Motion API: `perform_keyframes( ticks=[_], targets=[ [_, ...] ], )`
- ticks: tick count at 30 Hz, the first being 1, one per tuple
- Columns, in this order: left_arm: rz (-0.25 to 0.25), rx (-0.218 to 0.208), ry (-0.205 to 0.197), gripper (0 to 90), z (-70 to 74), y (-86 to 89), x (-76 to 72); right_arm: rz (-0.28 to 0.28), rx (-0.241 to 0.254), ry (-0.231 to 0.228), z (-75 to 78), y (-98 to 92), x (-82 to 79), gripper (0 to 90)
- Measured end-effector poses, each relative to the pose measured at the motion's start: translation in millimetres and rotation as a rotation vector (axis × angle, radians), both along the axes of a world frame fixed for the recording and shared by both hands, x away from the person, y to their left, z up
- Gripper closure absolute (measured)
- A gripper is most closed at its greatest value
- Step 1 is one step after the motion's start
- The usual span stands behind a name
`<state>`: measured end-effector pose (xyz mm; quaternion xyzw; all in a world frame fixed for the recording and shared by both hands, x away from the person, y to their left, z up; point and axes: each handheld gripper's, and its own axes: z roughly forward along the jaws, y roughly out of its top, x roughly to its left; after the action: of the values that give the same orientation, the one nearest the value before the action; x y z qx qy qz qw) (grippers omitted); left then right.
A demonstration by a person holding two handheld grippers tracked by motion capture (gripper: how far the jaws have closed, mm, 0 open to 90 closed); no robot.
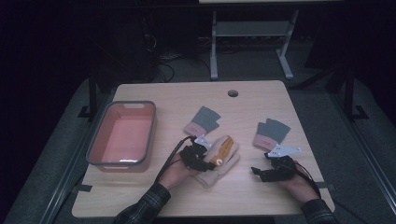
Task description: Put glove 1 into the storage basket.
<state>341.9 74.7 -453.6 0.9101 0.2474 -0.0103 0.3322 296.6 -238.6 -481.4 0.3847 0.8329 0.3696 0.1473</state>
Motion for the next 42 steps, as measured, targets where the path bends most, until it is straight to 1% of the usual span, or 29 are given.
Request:
perform_keyframes(
  ticks=[3,4,5,6,7,9,11,12,13,15,17,19,27,28,31,32,38,40,42],
  targets=[
    [0.003,-0.006,0.003,64.9,2.4,0.6,-0.4,0.001,-0.001,0.001,0.1,-0.1,0.0,18.5],
    [-0.003,-0.006,0.0,65.6,3.4,1.7,0.1,0.001,-0.001,0.001,0.1,0.0,0.0,18.4],
    [0.005,-0.018,0.002,66.2,4.5,1.9,-0.3,0.001,-0.001,0.001,0.1,0.0,0.0,18.4],
    [0.004,-0.019,-0.01,66.7,6.9,3.5,0.3,0.001,-0.001,0.001,0.1,0.0,0.0,18.4],
    [0.004,-0.021,-0.01,67.1,8.6,4.5,0.7,0.001,-0.002,0.001,0.1,0.0,0.0,18.4],
    [0.016,-0.041,-0.012,67.4,12.5,6.8,1.3,0.001,0.001,0.0,-0.1,0.1,0.0,18.4],
    [0.015,-0.048,-0.014,67.6,17.0,10.2,2.4,0.0,0.001,0.0,-0.1,0.1,0.0,18.4],
    [0.026,-0.06,-0.008,67.6,18.1,10.6,2.1,0.0,0.001,0.0,-0.1,0.1,0.0,18.4],
    [0.026,-0.063,-0.015,67.7,19.8,12.0,2.5,0.0,0.0,0.0,-0.1,0.1,0.0,18.4],
    [0.03,-0.068,-0.012,67.7,22.6,14.3,3.3,0.0,0.0,0.0,-0.1,0.1,0.0,18.4],
    [0.037,-0.075,-0.019,67.6,25.8,16.5,3.7,0.001,0.0,0.0,-0.1,0.1,0.0,18.2],
    [0.051,-0.087,-0.016,67.6,29.4,18.3,4.6,0.0,0.0,0.0,-0.2,0.2,0.2,17.4],
    [0.072,-0.113,-0.037,67.7,48.8,29.9,9.9,-0.007,-0.005,0.003,-0.4,0.3,0.8,14.6],
    [0.079,-0.122,-0.034,67.6,51.2,31.2,9.8,-0.007,-0.005,0.004,-0.4,0.3,0.8,14.4],
    [0.086,-0.125,-0.037,67.6,58.9,36.1,10.9,-0.009,-0.005,0.005,-0.5,0.4,0.9,14.1],
    [0.087,-0.124,-0.044,67.6,61.5,38.0,11.4,-0.009,-0.005,0.004,-0.5,0.4,0.9,14.1],
    [0.114,-0.137,-0.051,67.6,76.5,50.8,13.9,-0.01,-0.005,0.004,-0.6,0.4,0.9,14.0],
    [0.118,-0.133,-0.054,67.6,81.6,56.2,15.3,-0.01,-0.005,0.004,-0.6,0.4,0.9,14.1],
    [0.133,-0.139,-0.058,67.6,86.2,61.4,16.4,-0.01,-0.006,0.005,-0.5,0.4,0.9,14.0]
  ],
)
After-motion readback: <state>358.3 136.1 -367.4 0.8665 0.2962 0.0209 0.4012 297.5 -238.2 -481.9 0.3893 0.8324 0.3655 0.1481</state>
